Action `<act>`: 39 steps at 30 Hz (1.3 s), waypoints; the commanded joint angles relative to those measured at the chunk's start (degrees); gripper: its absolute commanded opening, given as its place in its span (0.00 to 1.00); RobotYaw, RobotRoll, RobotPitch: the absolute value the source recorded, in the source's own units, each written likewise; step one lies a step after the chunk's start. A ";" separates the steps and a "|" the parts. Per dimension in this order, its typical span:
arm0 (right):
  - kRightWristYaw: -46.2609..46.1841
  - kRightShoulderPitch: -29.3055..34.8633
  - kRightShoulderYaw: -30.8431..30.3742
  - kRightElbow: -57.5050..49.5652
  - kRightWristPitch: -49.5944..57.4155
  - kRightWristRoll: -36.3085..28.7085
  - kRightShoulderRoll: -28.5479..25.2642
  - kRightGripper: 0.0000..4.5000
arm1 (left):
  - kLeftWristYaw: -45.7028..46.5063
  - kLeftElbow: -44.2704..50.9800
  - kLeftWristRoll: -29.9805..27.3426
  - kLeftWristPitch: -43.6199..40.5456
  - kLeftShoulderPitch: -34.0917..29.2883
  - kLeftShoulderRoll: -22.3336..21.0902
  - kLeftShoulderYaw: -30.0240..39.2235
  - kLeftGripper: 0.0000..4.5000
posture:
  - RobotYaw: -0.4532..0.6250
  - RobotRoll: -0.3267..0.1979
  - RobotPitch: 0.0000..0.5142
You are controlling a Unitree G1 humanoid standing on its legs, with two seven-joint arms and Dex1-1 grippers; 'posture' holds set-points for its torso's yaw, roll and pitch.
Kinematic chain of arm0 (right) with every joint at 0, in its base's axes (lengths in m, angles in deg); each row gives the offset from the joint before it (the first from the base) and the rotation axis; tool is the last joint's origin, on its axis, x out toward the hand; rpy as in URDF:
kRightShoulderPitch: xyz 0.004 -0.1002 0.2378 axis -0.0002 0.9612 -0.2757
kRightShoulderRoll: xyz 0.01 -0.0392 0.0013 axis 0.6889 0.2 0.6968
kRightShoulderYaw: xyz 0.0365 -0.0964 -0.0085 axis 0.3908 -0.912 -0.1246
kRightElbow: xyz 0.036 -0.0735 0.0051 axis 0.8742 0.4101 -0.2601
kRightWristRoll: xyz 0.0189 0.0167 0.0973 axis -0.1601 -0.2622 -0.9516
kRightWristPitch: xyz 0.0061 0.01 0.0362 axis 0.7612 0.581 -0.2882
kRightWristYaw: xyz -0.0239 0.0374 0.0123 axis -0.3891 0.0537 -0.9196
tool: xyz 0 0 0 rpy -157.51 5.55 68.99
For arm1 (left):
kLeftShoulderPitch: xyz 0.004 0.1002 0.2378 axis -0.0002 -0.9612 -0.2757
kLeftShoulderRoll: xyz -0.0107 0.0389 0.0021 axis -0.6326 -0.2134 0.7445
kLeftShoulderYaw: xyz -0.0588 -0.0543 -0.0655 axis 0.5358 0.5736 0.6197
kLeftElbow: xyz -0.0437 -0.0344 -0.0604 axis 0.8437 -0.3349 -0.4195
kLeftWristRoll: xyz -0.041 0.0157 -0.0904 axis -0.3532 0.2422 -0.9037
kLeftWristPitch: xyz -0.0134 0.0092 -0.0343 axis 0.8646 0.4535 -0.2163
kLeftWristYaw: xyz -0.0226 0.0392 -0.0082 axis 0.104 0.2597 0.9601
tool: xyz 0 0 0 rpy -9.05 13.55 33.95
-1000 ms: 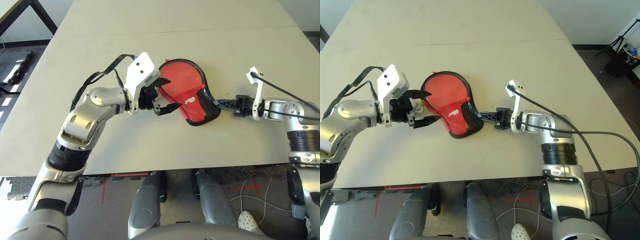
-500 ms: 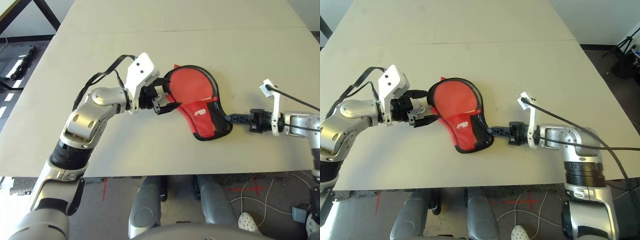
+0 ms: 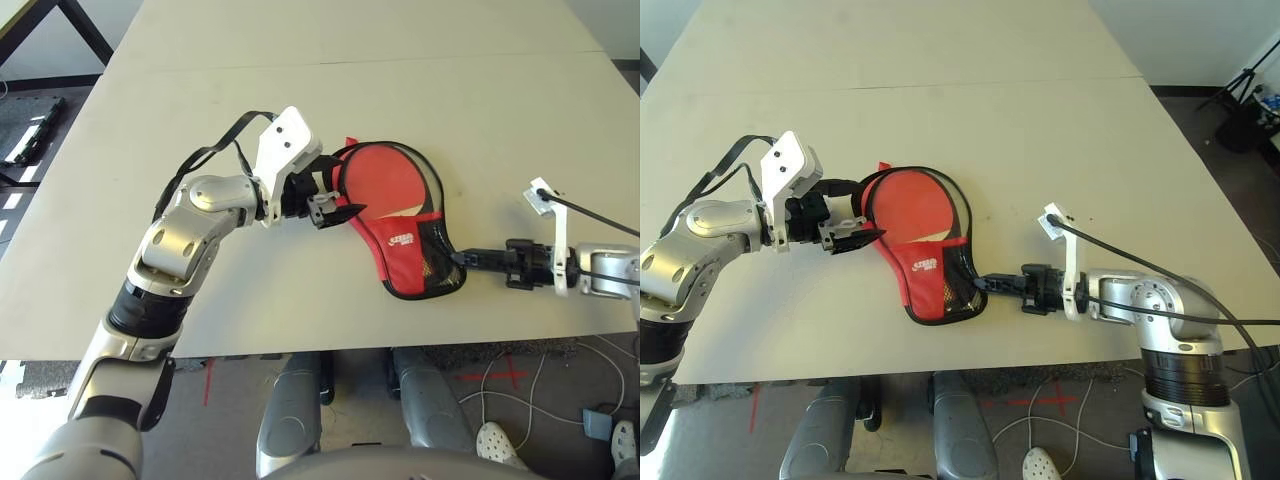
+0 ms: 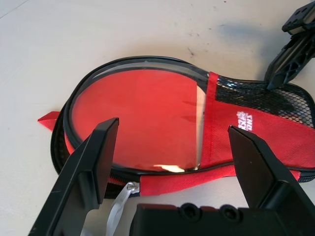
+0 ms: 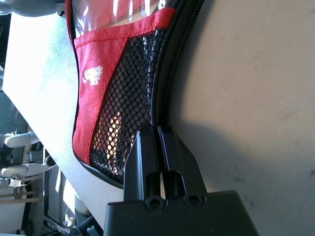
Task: Store the ping-pong paddle in its case and zip it.
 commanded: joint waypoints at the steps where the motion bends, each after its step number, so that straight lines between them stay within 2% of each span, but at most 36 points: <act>1: 0.71 0.71 -2.23 -1.39 1.68 -0.73 -1.58 0.01 | -0.41 -0.38 0.81 0.31 -0.41 -0.11 -0.78 1.00 | 0.41 0.62 0.48; 10: 4.57 3.48 -3.64 -5.17 3.37 -3.58 -6.12 0.01 | -0.25 0.48 0.98 -0.20 -1.41 -0.29 -0.48 1.00 | 0.42 0.62 0.49; 20: 6.21 5.72 -4.30 -7.38 3.02 -4.84 -8.25 0.01 | -0.46 0.17 1.17 -0.11 -1.12 -0.14 -0.56 1.00 | 0.41 0.62 0.48; 32: 1.21 -2.12 -2.40 -0.52 -5.92 -0.50 -2.76 0.01 | -0.54 0.35 1.44 -0.13 -1.29 0.13 -1.04 1.00 | 0.42 0.62 0.47; 33: 1.20 -2.70 -2.51 -0.22 -6.14 -0.41 -2.75 0.11 | -0.53 0.38 1.47 -0.14 -1.33 0.17 -1.10 1.00 | 0.42 0.62 0.47; 34: 1.19 -3.11 -2.61 -0.02 -6.22 -0.38 -2.80 0.16 | -0.51 0.42 1.50 -0.17 -1.37 0.22 -1.15 1.00 | 0.42 0.62 0.47; 39: 1.77 -3.59 -3.56 0.40 -6.73 0.13 -3.94 0.51 | -0.48 0.48 1.60 -0.24 -1.41 0.45 -1.19 1.00 | 0.42 0.62 0.47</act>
